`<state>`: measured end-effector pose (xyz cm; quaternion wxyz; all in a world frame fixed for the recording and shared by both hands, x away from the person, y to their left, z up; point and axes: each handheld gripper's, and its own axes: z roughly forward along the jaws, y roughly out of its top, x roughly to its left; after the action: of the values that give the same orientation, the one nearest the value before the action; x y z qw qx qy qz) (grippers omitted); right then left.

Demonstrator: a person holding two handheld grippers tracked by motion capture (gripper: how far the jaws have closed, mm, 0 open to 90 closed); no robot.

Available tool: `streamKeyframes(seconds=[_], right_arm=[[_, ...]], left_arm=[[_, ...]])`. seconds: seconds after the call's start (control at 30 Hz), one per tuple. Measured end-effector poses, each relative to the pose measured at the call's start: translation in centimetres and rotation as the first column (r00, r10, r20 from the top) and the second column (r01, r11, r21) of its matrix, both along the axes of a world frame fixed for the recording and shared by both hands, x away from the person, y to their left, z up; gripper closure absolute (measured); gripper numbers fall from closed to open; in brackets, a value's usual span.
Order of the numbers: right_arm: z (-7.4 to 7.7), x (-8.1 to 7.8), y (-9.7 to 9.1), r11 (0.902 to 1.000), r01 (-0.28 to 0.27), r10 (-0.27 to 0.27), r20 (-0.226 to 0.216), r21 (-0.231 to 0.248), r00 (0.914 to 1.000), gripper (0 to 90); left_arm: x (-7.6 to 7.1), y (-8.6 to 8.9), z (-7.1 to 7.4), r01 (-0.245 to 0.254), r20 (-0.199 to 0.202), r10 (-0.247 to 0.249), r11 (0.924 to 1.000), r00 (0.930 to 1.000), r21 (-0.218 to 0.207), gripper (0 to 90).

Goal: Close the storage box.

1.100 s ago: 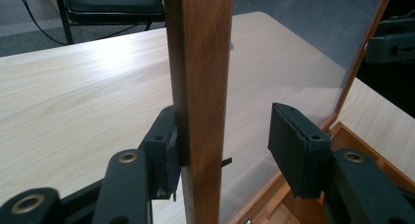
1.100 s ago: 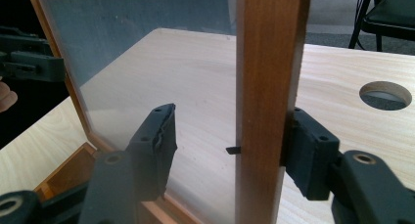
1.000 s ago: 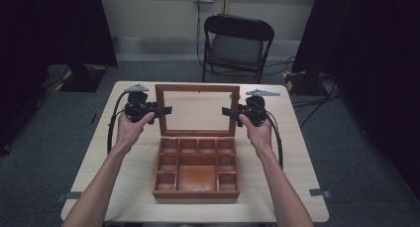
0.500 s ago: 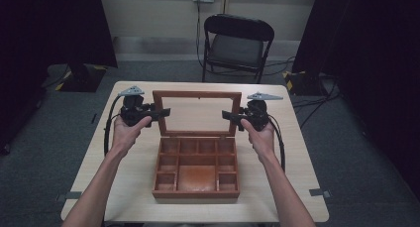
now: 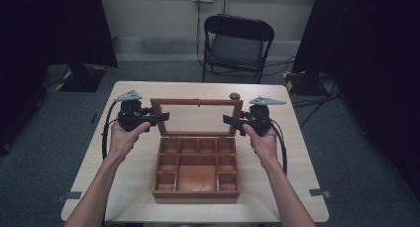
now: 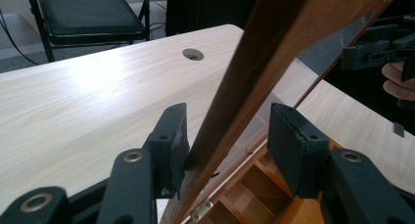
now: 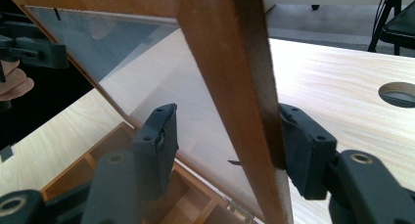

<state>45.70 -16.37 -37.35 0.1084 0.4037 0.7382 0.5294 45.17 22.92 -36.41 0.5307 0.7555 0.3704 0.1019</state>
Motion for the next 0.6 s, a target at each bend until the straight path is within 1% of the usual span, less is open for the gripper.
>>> streamKeyframes(seconds=[0.07, 0.1, 0.23, 0.3, 0.33, 0.4, 0.6], right_arm=[[0.0, -0.2, -0.1, 1.0, -0.007, 0.007, -0.001, -0.002, 1.0, 42.9], [0.0, -0.3, -0.1, 0.9999, -0.01, 0.01, -0.002, -0.003, 1.0, 42.8], [0.0, -0.7, -0.2, 0.9999, -0.015, 0.015, -0.003, -0.003, 0.9999, 42.6], [0.0, -0.9, -0.2, 0.9998, -0.018, 0.018, -0.002, -0.005, 0.9998, 42.5], [0.0, -1.0, -0.2, 0.9998, -0.02, 0.02, -0.003, -0.003, 0.9998, 42.4], [-0.1, -1.2, -0.3, 0.9997, -0.025, 0.025, -0.003, -0.004, 0.9997, 42.2], [-0.2, -1.8, -0.5, 0.9995, -0.032, 0.032, 0.0, -0.001, 0.9995, 41.6]], left_arm=[[-0.3, 0.1, 0.0, 0.004, 0.003, -0.004, 1.0, 1.0, 0.002, 49.3], [-0.5, 0.0, -0.1, 0.002, 0.005, -0.002, 1.0, 1.0, -0.006, 49.1], [-0.9, 0.0, -0.3, 0.003, 0.005, -0.002, 0.9999, 1.0, -0.016, 48.1], [-1.1, 0.0, -0.3, 0.005, 0.01, -0.005, 1.0, 0.9999, -0.008, 47.7], [-1.2, 0.0, -0.3, 0.008, 0.008, -0.008, 0.9999, 0.9999, 0.006, 47.6], [-1.3, -0.1, -0.3, 0.01, 0.006, -0.01, 0.9999, 0.9999, 0.013, 46.9], [-2.1, -0.2, -0.5, 0.017, 0.008, -0.017, 0.9998, 0.9998, 0.013, 43.4]])
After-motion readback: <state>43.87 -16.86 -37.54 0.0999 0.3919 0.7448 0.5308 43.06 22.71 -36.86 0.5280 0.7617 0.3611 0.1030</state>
